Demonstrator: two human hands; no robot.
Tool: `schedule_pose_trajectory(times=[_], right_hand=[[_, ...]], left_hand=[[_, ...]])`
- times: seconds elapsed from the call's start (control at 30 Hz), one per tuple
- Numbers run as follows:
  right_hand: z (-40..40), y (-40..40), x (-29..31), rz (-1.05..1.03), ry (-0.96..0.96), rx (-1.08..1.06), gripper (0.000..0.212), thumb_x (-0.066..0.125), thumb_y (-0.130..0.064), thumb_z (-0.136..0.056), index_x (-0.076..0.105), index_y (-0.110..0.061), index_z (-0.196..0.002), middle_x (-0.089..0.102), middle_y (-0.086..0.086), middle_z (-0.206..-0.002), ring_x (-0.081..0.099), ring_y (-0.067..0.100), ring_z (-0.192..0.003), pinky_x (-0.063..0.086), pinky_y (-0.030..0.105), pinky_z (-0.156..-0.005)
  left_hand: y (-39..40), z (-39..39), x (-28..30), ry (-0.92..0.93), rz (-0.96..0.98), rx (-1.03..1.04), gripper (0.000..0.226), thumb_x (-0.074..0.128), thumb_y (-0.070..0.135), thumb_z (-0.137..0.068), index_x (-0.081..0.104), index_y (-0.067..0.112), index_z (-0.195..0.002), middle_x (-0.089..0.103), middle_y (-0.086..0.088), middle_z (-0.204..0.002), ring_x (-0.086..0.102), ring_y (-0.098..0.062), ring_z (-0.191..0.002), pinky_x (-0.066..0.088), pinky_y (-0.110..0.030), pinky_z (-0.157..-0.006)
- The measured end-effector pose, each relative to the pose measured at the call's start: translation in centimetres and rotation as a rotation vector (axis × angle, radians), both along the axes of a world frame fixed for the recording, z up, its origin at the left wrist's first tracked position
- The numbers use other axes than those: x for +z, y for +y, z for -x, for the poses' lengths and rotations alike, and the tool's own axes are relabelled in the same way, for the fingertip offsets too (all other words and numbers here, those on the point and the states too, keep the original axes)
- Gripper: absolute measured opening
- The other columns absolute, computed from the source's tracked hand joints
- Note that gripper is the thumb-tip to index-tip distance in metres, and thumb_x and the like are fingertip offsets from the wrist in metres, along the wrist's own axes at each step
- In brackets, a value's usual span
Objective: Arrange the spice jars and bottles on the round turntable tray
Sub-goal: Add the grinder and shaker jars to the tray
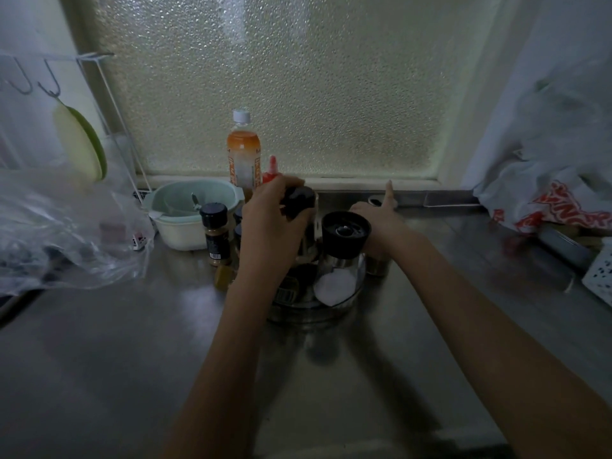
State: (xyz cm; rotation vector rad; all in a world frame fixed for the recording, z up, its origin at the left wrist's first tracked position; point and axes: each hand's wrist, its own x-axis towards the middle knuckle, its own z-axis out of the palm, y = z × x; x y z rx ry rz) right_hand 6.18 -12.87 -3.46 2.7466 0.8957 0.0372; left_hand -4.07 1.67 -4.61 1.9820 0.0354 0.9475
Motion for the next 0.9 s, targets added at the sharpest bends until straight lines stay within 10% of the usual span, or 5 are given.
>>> schedule_pose_trajectory(times=[0.23,0.7,0.9], right_hand=[[-1.4,-1.1,1.3,-0.726,0.299,0.176,0.039,0.063,-0.005,-0.077,0.065,-0.023,-0.111,0.068,0.002,-0.109,0.064,0.02,-0.102,0.05,0.04,-0.092],[0.0,-0.4,0.4,-1.158,0.56,0.153,0.048,0.056,0.014,-0.078,0.055,-0.011,-0.12,0.063,-0.004,-0.102,0.064,-0.011,-0.084,0.05,0.008,-0.072],[0.1,-3.7,-2.2,-1.431,-0.178,-0.053,0.031,0.053,0.002,-0.081,0.059,-0.014,-0.107,0.064,0.0,-0.108,0.061,0.014,-0.102,0.046,0.029,-0.093]], left_hand=[[0.0,0.0,-0.4,0.077,-0.295,0.018,0.037,0.066,0.001,-0.081,0.063,0.007,-0.117,0.061,-0.014,-0.117,0.056,-0.029,-0.11,0.048,-0.038,-0.096],[-0.8,-0.5,-1.9,0.114,-0.456,0.152,0.021,0.059,0.0,-0.085,0.066,0.004,-0.105,0.06,-0.013,-0.114,0.057,-0.03,-0.104,0.05,-0.037,-0.072],[0.1,0.8,-2.3,-0.068,-0.445,0.511,0.01,0.063,0.01,-0.079,0.072,0.012,-0.082,0.074,-0.006,-0.092,0.063,-0.03,-0.099,0.033,-0.054,-0.107]])
